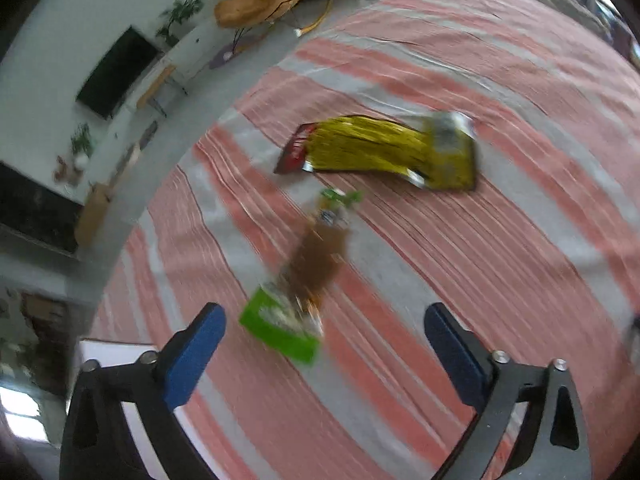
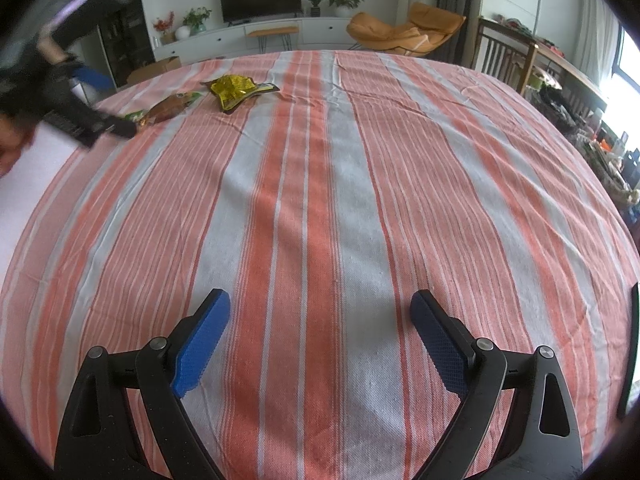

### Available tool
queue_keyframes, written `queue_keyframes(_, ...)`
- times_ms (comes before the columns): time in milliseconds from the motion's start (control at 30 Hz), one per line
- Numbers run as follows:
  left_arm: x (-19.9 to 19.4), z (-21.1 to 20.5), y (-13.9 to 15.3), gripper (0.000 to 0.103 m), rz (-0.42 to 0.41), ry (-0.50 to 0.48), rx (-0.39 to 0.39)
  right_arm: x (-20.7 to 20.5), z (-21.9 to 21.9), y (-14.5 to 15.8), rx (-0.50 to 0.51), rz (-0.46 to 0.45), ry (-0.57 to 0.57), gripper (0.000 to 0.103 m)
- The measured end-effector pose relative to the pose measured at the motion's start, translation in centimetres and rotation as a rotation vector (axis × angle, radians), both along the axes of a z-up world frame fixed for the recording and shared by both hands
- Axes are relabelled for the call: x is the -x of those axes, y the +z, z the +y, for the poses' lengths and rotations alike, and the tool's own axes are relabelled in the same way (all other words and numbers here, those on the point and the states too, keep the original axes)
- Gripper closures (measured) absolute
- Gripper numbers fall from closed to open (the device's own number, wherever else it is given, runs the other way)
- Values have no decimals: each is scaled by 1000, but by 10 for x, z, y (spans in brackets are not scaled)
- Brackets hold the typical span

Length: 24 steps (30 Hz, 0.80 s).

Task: Organize snacks
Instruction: 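Grasp the green-labelled fish snack bag with the left tool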

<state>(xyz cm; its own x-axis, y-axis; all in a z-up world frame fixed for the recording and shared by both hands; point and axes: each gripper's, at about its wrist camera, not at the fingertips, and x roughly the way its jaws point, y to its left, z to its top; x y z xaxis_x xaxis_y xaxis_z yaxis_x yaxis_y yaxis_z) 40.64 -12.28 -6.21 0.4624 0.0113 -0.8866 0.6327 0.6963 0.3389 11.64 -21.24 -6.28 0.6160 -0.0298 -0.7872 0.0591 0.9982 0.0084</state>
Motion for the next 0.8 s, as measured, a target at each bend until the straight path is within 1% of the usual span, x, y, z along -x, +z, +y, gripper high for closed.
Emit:
queue_keyframes(100,-32,7,-3,10,36,88,104,0,0,0,-2,0,0,9)
queue_keyframes(167,-48,10,-11,10,68,134,174,0,0,0,-2,0,0,8)
queue_keyframes(200,-53,11,-15,12,84,146,196,0,0,0,-1,0,0,8)
queue_keyframes(233,-57,11,-21,25,102,156,218,0,0,0,-1,0,0,8)
queue_keyframes(267,-60,12,-25,36,116,161,230,0,0,0,-1,0,0,8)
queue_keyframes(300,-60,13,-28,55,139,172,267,0,0,0,-2,-1,0,8)
queue_keyframes(333,-60,18,-25,61,136,191,326,0,0,0,-2,-1,0,8)
queue_keyframes(367,-58,24,-22,63,130,217,360,0,0,0,-2,-1,0,8)
queue_keyframes(400,-54,28,-20,65,118,230,368,0,0,0,-2,-1,0,8)
queue_keyframes(433,-46,34,-17,66,105,252,375,0,0,0,-2,-1,0,8)
queue_keyframes(500,-23,55,-14,67,95,346,406,0,1,0,-2,-1,0,8)
queue_keyframes(533,-5,67,-14,67,98,395,424,0,0,0,-2,-1,0,8)
queue_keyframes(600,32,86,-15,67,115,448,465,0,0,0,-3,-1,0,8)
queue_keyframes(700,93,110,-15,66,140,473,518,0,0,0,-3,-1,0,8)
queue_keyframes(767,117,122,-16,59,141,495,547,0,0,0,-3,-1,0,8)
queue_keyframes(800,125,128,-20,45,146,503,562,0,0,0,-3,-1,0,8)
